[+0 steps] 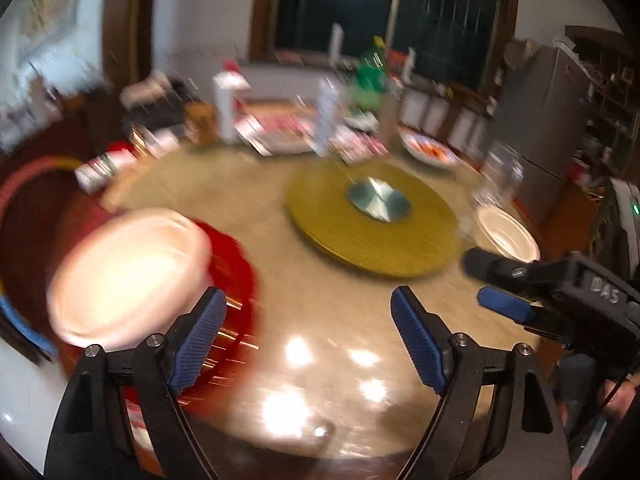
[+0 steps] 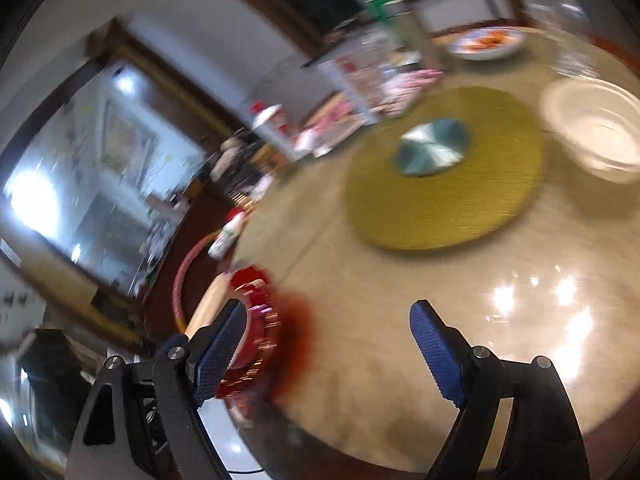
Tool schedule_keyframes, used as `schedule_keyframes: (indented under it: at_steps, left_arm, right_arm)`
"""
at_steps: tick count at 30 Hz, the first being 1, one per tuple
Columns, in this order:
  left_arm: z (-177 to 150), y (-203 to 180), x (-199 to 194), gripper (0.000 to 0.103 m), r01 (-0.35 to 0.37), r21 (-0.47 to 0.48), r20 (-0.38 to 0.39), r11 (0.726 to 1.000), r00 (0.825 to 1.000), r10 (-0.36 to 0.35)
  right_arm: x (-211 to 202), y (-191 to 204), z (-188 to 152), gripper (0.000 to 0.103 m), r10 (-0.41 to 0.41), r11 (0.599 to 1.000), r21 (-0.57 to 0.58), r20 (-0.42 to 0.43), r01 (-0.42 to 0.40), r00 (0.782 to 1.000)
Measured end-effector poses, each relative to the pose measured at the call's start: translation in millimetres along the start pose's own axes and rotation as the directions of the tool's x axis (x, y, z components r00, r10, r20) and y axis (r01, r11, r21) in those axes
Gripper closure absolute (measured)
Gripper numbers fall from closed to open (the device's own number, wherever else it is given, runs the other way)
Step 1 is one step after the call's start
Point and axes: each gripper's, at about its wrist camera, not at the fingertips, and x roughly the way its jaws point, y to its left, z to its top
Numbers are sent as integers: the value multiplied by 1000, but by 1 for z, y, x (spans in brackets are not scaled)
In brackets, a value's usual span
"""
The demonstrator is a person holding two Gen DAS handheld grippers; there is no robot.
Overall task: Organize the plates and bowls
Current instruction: 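Move both grippers to the second beige ribbed bowl beside the glass pitcher, then close both grippers on the rim of the second beige bowl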
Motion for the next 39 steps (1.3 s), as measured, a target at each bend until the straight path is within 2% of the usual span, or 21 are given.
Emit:
schedule_keyframes:
  at_steps: [3, 6, 12, 15, 18, 20, 22, 24, 26, 29, 30, 31, 32, 33, 39]
  left_arm:
    - [4, -25, 30, 18, 49, -29, -107, 998, 993, -52]
    - [12, -52, 53, 18, 79, -42, -166, 996, 982, -85]
    - [27, -117, 86, 18, 131, -3, -210, 991, 969, -129]
    - [38, -147, 108, 18, 145, 19, -229, 989, 964, -137]
    - [49, -169, 129, 18, 163, -7, -235, 987, 959, -160]
    - [54, -181, 139, 18, 162, -23, -226, 986, 960, -163]
    - [59, -194, 149, 18, 164, -30, -216, 986, 962, -166]
    - [62, -205, 159, 18, 165, -39, -222, 986, 960, -170]
    - [63, -215, 168, 18, 169, -37, -225, 985, 959, -173]
    - [58, -228, 186, 19, 137, -22, -247, 990, 959, -138]
    - [57, -232, 192, 44, 134, -7, -258, 991, 957, -131]
    - [53, -237, 197, 92, 113, 52, -270, 992, 958, -95]
    - [52, -242, 199, 89, 127, 98, -278, 987, 956, -96]
    - [50, -244, 195, 89, 98, 147, -259, 984, 964, -57]
    - [39, -213, 169, 89, 101, 118, -227, 988, 971, -72]
  right_arm:
    - [-28, -44, 12, 17, -54, 995, 87, 39, 50, 998]
    - [-56, -83, 25, 16, -118, 979, 176, 78, 103, 990]
    - [-87, -142, 56, 16, -247, 940, 265, 98, 214, 964]
    - [-92, -161, 71, 16, -257, 931, 291, 91, 221, 962]
    - [-92, -177, 87, 16, -284, 922, 301, 99, 243, 954]
    - [-94, -190, 96, 19, -299, 912, 323, 109, 251, 948]
    - [-92, -204, 108, 30, -306, 904, 343, 105, 255, 946]
    - [-89, -215, 116, 35, -318, 890, 374, 99, 261, 943]
    - [-87, -227, 120, 39, -325, 880, 393, 84, 268, 942]
    - [-77, -239, 126, 43, -345, 867, 408, 73, 288, 936]
    - [-74, -241, 126, 57, -351, 864, 408, 72, 293, 934]
    - [-71, -243, 126, 95, -355, 864, 404, 68, 300, 932]
    - [-65, -242, 126, 95, -363, 867, 380, 41, 321, 931]
    - [-60, -239, 125, 95, -343, 880, 359, 31, 310, 939]
    - [-64, -203, 106, 95, -326, 905, 311, 68, 291, 943]
